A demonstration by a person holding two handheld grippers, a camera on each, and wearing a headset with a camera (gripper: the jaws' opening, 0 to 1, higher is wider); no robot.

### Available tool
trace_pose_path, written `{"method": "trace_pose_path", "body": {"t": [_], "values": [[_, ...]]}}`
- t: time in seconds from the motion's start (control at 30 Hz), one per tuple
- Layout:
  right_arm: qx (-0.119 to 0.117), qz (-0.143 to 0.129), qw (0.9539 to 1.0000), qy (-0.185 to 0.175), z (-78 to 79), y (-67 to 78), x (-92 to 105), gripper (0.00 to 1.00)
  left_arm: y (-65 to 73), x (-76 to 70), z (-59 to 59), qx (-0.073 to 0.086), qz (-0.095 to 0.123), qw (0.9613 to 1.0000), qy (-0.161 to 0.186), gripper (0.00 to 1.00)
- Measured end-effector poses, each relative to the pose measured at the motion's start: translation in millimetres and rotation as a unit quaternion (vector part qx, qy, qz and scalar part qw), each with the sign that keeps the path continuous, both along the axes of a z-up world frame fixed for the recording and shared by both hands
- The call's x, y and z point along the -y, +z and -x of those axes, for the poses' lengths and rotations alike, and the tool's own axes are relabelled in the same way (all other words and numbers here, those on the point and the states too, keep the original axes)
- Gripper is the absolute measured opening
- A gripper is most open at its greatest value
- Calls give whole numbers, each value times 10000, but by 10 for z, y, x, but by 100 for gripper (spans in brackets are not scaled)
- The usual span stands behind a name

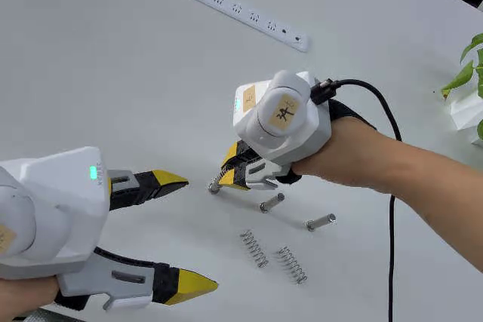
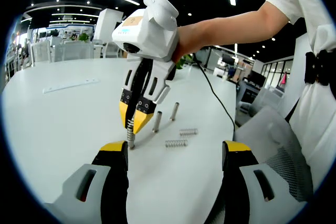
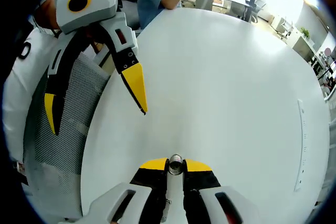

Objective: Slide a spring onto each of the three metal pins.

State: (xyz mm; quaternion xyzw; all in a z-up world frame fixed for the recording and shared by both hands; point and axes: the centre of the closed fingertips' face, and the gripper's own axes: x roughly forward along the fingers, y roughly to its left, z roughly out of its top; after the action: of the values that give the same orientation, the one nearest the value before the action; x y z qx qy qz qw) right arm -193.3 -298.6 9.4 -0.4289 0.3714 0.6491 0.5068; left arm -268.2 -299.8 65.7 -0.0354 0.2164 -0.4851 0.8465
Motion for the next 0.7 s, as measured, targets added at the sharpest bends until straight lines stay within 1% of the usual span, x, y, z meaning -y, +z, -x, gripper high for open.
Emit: {"method": "trace_pose_path", "body": {"t": [0.27, 0.7], "values": [[64, 14, 9999, 88, 11, -85, -8, 7, 3, 1, 7, -4, 1, 10000, 15, 72], [57, -12, 10000, 31, 10, -193, -4, 7, -9, 4, 2, -27, -22, 10000, 11, 72]]}}
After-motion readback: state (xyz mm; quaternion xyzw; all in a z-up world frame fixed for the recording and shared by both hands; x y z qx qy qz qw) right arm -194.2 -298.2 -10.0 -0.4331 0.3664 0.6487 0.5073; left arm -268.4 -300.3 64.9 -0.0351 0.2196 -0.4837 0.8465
